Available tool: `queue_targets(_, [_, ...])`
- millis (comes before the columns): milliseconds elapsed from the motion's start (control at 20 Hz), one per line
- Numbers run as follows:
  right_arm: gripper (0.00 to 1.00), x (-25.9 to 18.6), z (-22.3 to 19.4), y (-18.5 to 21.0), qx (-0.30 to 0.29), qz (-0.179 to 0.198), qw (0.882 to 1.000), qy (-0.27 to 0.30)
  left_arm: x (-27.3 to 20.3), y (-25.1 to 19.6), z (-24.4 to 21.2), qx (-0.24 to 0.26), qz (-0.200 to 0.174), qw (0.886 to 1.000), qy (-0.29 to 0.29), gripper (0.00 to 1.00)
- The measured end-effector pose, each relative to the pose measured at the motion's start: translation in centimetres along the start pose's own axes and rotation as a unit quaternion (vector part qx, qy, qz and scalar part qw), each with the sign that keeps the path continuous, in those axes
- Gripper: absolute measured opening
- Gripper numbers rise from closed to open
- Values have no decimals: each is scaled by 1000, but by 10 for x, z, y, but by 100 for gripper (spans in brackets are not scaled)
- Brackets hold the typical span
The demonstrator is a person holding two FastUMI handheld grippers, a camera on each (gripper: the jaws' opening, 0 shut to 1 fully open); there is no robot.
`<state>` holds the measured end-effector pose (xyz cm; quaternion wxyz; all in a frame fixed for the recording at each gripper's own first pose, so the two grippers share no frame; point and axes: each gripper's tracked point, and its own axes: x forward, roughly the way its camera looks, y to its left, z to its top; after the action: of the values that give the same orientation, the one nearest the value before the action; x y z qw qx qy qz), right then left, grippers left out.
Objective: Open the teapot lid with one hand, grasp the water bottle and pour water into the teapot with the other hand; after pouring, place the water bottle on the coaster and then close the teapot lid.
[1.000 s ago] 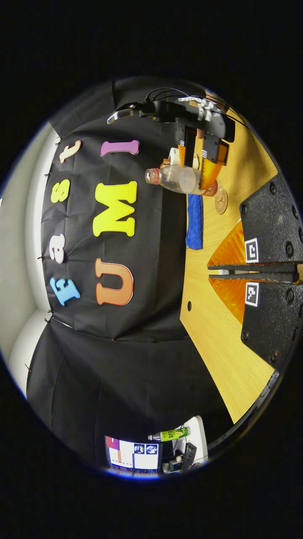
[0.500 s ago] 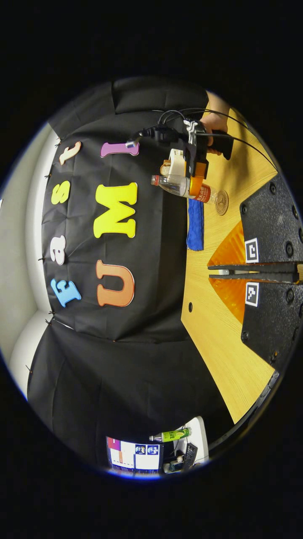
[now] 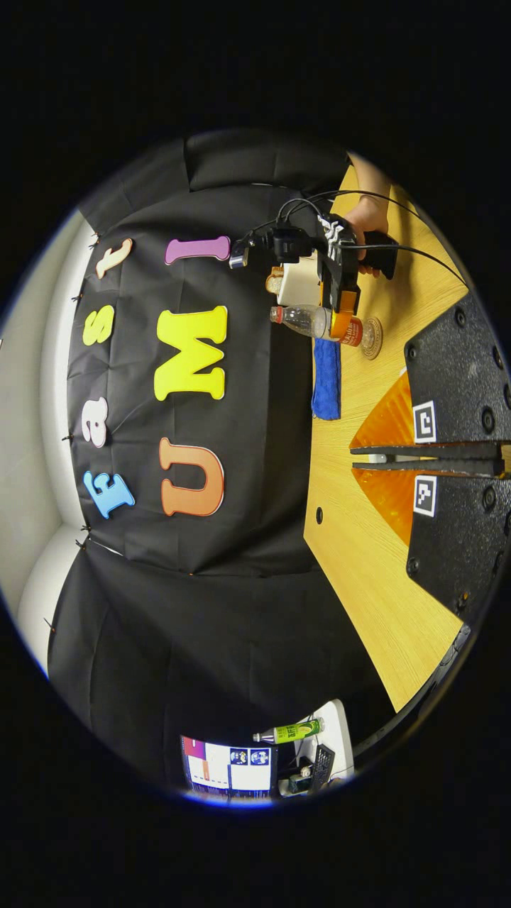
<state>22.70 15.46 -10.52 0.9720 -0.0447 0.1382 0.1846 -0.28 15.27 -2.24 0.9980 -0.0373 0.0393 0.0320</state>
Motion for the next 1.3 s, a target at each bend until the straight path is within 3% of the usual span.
queue_targets(100, [77,1,-1,0,0,1,1000,2,0,-1,0,1,-1,1000,-1,3])
queue_targets(250, [98,-7,2,-3,6,-4,1000,-5,1,-7,-1,-1,-6,1000,0,3])
queue_targets(500, [98,-38,6,-20,43,-18,999,-17,4,-21,1,-17,-12,1000,-13,3])
queue_targets(700, [95,-105,-10,-53,81,-40,996,-18,22,-46,-17,-30,-39,999,2,3])
queue_targets(950, [92,-178,-22,-86,48,-97,993,-46,48,-75,-53,-23,-55,997,41,3])
queue_targets(1300, [95,-228,-17,-109,-10,-152,985,-86,64,-79,-81,-11,-47,996,70,3])
